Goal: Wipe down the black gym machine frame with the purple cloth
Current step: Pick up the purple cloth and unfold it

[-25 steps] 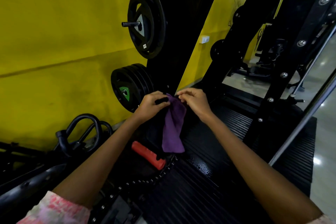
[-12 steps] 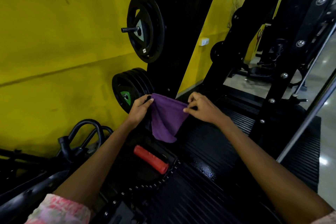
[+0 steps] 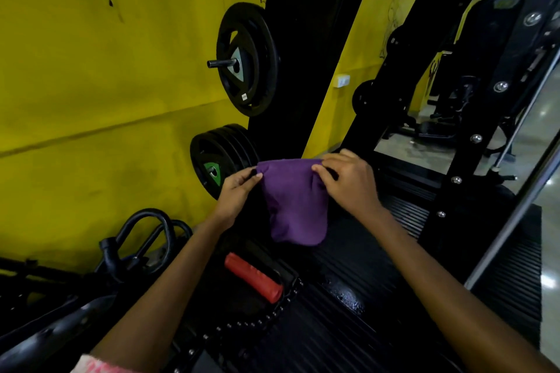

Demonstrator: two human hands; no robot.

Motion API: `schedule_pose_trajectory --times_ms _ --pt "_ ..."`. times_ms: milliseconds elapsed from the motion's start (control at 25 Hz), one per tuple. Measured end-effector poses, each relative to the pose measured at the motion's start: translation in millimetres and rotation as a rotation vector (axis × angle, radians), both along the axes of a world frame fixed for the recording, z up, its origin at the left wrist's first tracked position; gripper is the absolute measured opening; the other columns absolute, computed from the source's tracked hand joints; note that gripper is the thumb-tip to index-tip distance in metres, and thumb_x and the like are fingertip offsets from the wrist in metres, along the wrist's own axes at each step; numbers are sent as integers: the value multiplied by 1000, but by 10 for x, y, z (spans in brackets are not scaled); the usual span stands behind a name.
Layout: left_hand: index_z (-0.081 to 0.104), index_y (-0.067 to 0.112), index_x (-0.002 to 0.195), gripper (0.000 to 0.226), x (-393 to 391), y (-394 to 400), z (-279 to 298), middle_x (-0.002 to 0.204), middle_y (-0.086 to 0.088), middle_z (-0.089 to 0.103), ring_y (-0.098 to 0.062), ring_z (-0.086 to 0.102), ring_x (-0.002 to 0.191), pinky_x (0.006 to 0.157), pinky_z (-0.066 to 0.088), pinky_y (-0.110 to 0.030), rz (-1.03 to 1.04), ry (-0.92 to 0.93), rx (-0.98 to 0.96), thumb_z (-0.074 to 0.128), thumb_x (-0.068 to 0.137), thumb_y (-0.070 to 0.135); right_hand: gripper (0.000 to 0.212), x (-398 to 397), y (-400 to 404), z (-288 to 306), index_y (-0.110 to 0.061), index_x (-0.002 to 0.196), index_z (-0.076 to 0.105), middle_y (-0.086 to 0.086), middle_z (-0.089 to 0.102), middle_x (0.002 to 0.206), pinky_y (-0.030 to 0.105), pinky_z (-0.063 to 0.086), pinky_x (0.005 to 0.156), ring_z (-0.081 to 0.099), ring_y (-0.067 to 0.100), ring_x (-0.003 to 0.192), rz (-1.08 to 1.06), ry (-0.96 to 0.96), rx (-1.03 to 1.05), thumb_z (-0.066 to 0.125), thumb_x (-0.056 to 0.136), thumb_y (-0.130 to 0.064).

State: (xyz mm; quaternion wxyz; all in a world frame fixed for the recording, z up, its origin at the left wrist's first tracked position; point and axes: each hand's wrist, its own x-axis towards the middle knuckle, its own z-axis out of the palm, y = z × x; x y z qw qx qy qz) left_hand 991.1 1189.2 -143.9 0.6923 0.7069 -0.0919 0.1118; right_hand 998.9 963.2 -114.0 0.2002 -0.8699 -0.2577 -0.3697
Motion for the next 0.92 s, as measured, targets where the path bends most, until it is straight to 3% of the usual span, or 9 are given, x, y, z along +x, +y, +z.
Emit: schedule_pose_trajectory --times_ms 120,280,360,440,520,600,680,800,920 --pt "60 -2 114 23 10 -20 16 70 17 70 6 63 67 64 48 -9 20 25 -48 47 96 -1 23 -53 6 84 -3 92 75 10 72 101 38 53 79 65 28 93 12 191 38 64 88 -23" --pt "65 7 91 16 -35 -67 63 64 14 69 4 62 60 56 47 -10 66 31 -152 52 92 -3 24 -58 -33 217 -1 87 73 10 71 92 38 54 73 65 27 85 20 71 92 62 88 -23" --pt "65 7 89 16 -54 -48 61 68 10 71 1 65 63 59 50 -13 55 41 -222 53 92 -3 25 -43 -44 234 -3 88 70 9 68 91 40 52 72 63 25 82 55 169 60 58 93 -25" --pt "64 7 91 16 -64 -31 61 73 8 72 -2 67 68 64 53 -15 27 61 -298 51 94 -2 26 -46 -36 202 -2 85 69 10 66 87 45 51 71 62 27 78 88 316 186 59 93 -24" --pt "63 10 98 19 -73 -14 63 78 8 73 -1 67 70 63 53 -15 -9 87 -369 48 95 -2 26 -85 -18 230 -1 79 68 12 67 80 38 52 68 62 25 73 121 426 357 65 89 -24" --pt "57 17 112 28 -104 -4 80 82 6 68 0 64 64 52 49 -12 -36 109 -410 47 96 -3 23 -162 48 245 -9 68 63 3 62 69 19 45 57 55 13 63 134 510 378 74 81 -24" --pt "47 19 126 37 -110 29 106 87 1 61 -3 61 67 46 44 -11 -29 156 -488 46 96 -2 26 -205 124 266 -18 64 56 -4 56 67 15 41 56 50 5 61 156 584 450 79 76 -18" --pt "44 13 129 37 -81 75 147 94 -2 59 -8 59 79 53 47 -12 9 170 -546 47 96 -1 30 -228 139 339 -13 84 52 0 60 76 21 52 64 58 9 70 272 694 778 76 74 1" --pt "52 1 124 33 -46 43 209 89 -2 59 -13 59 79 63 49 -17 191 135 -308 50 92 -5 60 -248 212 413 -13 105 34 5 62 78 28 53 65 60 13 69 325 794 899 74 70 12"
